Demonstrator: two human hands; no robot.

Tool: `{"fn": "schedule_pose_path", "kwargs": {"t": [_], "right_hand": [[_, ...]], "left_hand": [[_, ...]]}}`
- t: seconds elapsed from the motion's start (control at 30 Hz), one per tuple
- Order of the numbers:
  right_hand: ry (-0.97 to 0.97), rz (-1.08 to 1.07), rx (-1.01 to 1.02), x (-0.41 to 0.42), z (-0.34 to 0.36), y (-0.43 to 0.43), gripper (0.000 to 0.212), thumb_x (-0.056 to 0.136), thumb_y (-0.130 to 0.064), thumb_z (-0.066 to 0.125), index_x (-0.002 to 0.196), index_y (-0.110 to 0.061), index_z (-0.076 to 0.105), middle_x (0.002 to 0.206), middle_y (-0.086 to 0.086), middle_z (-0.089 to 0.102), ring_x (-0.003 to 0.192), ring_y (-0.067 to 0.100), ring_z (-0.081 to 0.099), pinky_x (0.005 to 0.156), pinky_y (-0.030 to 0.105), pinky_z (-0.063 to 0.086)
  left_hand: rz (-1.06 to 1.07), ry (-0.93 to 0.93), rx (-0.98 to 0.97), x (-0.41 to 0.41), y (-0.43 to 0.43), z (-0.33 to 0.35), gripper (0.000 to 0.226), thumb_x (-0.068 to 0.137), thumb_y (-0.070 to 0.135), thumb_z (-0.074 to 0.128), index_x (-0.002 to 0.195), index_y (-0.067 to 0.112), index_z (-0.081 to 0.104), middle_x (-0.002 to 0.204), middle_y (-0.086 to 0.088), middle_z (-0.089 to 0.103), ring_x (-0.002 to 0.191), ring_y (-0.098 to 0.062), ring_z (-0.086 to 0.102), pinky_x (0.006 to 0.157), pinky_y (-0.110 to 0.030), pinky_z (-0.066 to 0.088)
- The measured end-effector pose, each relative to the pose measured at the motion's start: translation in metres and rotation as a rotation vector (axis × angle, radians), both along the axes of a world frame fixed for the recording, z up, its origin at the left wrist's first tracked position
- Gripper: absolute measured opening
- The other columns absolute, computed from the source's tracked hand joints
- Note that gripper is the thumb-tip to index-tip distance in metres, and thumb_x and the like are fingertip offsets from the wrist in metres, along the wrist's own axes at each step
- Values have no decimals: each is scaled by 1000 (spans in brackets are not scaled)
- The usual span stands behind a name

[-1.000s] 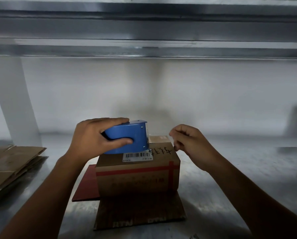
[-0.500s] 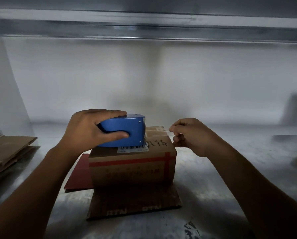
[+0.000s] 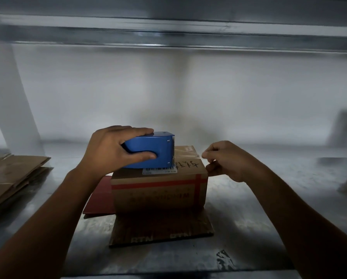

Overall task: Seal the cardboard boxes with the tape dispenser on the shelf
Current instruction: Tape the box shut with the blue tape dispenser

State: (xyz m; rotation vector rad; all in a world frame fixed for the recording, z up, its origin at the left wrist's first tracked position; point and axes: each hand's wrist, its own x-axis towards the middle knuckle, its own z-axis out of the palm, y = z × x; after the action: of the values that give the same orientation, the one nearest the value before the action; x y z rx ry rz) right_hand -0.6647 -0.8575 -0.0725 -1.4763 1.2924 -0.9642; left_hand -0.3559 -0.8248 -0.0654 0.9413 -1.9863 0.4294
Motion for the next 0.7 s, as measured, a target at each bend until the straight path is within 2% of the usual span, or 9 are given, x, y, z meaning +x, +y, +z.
{"fn": "schedule_pose_path", "kwargs": {"t": [0.13,0.3,0.43,0.57,0.63,0.7], "right_hand": [[-8,23,20,-3,-3,-2,6,97,-2,61,97,4,62,89,14,52,60,26,67,65,40,61],[-4,46,31,1,-9,-4,7,100,-5,59,96,1,61,91,16,52,51,20,64,65,40,61],[20,75,-38,7,-22,-4,15,103,-14,52,91,-8,57,88,18,59,59,20,63,58,32,57],[12,179,-89,10,-37,-5,20,107,-23,41,92,-15,53,75,4,62,62,13,61,52,30,51],[-6,201,-59,9,-44,-8,20,107,-31,41,96,-18,52,80,2,61,66,11,61,54,27,48],[-22,223,-40,8,-51,-13,21,107,-38,41,109,-19,51,96,7,66,82,14,66,62,30,53]], "left_hand": [[-9,-3,-18,-1,0,1,61,76,68,70,119,25,76,88,20,65,72,-5,57,70,-21,48],[-20,5,-12,-1,0,1,61,76,68,70,119,25,76,84,16,66,70,-9,58,67,-30,53],[-19,-5,-21,-1,-1,1,62,77,69,68,120,25,75,85,11,70,70,-10,60,67,-32,55],[-5,-20,-31,0,-2,1,63,77,68,69,121,23,75,88,8,73,71,-10,61,68,-32,56],[0,-25,-31,0,-2,1,63,77,68,69,121,23,75,90,7,74,73,-10,61,68,-33,57],[3,-23,-28,0,-2,1,63,77,68,69,121,23,75,91,7,74,73,-11,62,68,-34,57]]}}
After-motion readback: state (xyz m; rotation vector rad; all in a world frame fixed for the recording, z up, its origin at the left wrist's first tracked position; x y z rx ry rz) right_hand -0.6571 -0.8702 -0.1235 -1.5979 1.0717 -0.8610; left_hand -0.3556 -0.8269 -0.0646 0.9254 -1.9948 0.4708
